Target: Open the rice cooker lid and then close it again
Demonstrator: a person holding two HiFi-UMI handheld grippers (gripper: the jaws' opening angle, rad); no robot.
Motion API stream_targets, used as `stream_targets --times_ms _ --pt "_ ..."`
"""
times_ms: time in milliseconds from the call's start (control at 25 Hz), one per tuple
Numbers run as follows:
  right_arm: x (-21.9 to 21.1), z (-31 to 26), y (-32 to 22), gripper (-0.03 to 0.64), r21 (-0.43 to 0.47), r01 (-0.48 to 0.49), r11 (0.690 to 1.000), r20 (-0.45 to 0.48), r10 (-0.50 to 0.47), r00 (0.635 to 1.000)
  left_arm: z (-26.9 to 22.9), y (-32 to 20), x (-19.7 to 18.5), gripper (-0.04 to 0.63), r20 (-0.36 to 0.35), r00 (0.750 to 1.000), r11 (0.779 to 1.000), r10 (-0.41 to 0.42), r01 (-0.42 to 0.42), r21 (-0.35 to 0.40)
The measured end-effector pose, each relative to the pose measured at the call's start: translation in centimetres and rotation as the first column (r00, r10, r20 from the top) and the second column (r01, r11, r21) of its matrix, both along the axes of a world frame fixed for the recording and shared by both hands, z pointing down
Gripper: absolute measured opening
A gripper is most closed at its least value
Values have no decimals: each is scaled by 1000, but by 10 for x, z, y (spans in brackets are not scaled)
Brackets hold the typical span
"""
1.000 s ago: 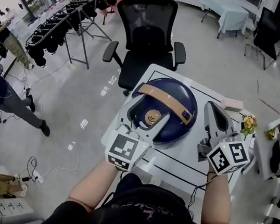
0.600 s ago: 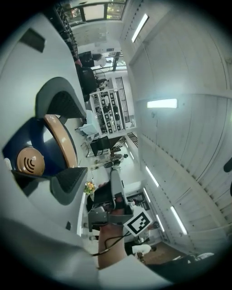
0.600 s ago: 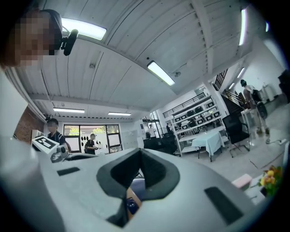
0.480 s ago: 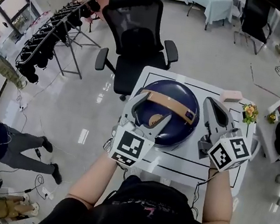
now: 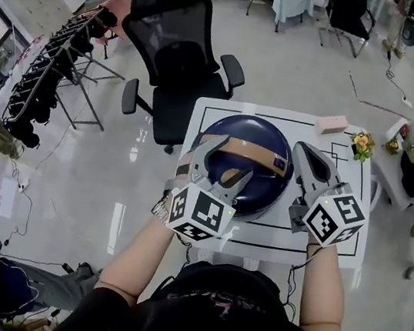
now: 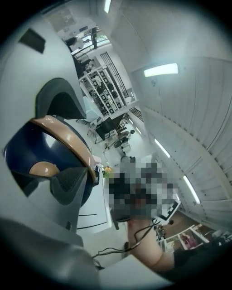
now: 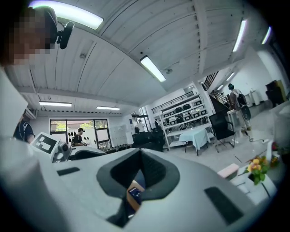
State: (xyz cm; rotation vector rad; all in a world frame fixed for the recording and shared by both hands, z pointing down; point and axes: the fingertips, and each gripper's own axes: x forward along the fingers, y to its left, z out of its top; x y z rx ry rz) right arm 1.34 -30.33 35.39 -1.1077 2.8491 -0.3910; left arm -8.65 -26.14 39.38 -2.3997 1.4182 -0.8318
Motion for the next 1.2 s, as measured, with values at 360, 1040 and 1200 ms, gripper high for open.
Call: stream_targets --times_ms 360,1040,1200 --pt "-8 26 8 2 -70 -14 997 -73 9 997 15 -16 10 317 214 975 998 59 -66 23" --pt "-11 59 6 2 -160 -39 986 -94 24 995 33 -27 31 227 470 868 981 163 -195 21" --pt "-13 62 8 2 -168 -43 985 -93 27 995 37 -30 34 212 503 841 972 200 -235 5"
